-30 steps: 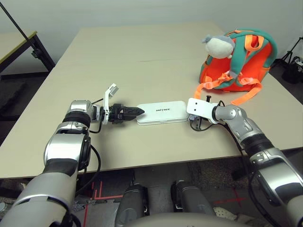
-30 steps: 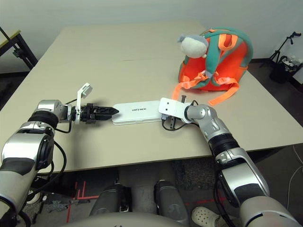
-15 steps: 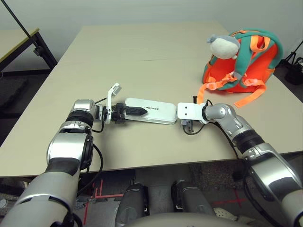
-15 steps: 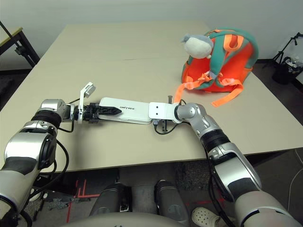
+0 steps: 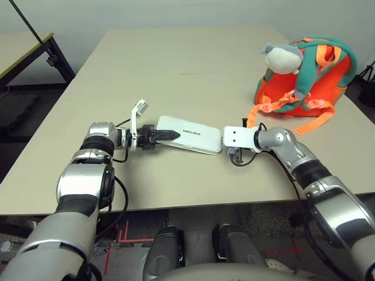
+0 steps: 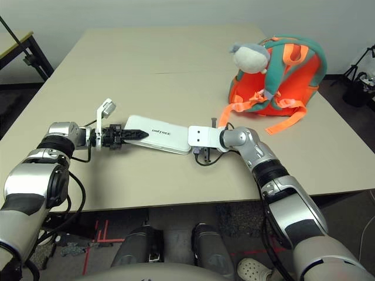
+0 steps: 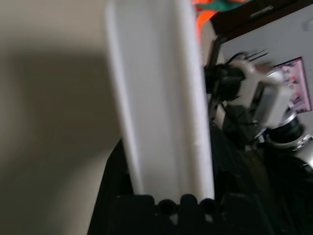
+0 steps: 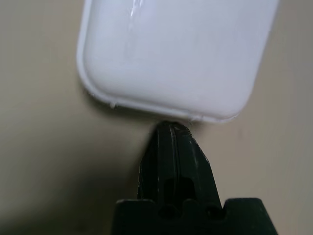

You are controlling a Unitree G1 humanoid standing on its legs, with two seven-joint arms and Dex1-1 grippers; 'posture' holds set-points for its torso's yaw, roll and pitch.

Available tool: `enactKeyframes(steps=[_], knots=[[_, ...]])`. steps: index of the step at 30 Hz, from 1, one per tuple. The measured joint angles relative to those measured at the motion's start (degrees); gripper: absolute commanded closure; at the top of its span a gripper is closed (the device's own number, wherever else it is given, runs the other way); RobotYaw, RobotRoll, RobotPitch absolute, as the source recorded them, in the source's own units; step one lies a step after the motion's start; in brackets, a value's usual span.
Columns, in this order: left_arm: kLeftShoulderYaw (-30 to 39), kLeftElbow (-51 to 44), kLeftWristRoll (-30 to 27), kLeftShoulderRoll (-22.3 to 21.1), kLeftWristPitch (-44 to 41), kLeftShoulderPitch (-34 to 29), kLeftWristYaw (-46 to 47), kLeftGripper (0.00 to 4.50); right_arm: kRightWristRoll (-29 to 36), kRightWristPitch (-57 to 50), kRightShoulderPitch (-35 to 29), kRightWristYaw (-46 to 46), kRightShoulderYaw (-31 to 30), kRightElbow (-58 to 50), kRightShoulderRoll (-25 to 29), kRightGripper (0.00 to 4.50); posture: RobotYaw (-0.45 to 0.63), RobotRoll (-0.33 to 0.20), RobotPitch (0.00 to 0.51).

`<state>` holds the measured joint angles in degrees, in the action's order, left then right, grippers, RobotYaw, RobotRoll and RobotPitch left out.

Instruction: Put the pencil case into the backpack and zip it.

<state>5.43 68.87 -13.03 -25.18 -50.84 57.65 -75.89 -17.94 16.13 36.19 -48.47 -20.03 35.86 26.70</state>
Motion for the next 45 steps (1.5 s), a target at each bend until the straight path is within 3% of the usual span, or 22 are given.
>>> enactKeyframes(steps=[7,10,13,21,23,28,32,42,45], knots=[[3.04,-0.09,-1.41,-0.73,0.44,-0.14,3.17,3.06,5.06,-4.56,-5.93,1.16,4.39,-5.01,2.08,4.5,0.03,0.0,0.049],[5.95,-0.77,-2.79,-0.95,2.73,-0.22,6.37,3.06,9.14,-10.73,-10.48,4.3,10.67,-9.01,2.65,4.5,0.03,0.0,0.05],[8.98,-2.37,-4.0,-1.18,4.83,-0.23,9.67,3.07,13.45,-16.8,-13.17,8.21,17.54,-13.54,3.01,3.54,0.04,0.0,0.052],[14.74,-12.34,-10.23,2.2,8.09,-0.19,15.35,3.08,25.57,-32.49,-15.85,22.53,35.94,-27.61,0.16,0.45,0.03,0.0,0.054],[14.91,-15.07,-11.17,2.66,8.13,-0.36,16.46,3.08,27.62,-35.88,-15.97,25.38,38.51,-30.29,-0.78,0.0,0.03,0.0,0.055],[15.04,-22.26,-14.15,3.8,6.56,-2.37,18.05,3.08,31.75,-42.24,-15.71,30.99,41.99,-35.62,-2.6,0.0,0.03,0.0,0.052],[15.02,-26.18,-15.22,4.46,6.03,-3.84,19.9,3.08,33.45,-43.04,-12.32,33.0,42.91,-33.9,-2.83,0.0,0.04,0.0,0.048],[15.92,-35.04,-19.57,5.48,4.44,-7.11,24.23,3.08,30.37,-30.65,3.57,33.13,40.59,-3.9,-0.56,0.0,0.08,0.0,0.037],[15.97,-36.65,-20.4,5.46,4.05,-8.04,25.41,3.08,29.86,-26.71,6.18,33.04,40.36,3.62,-0.44,0.57,0.09,0.0,0.039]])
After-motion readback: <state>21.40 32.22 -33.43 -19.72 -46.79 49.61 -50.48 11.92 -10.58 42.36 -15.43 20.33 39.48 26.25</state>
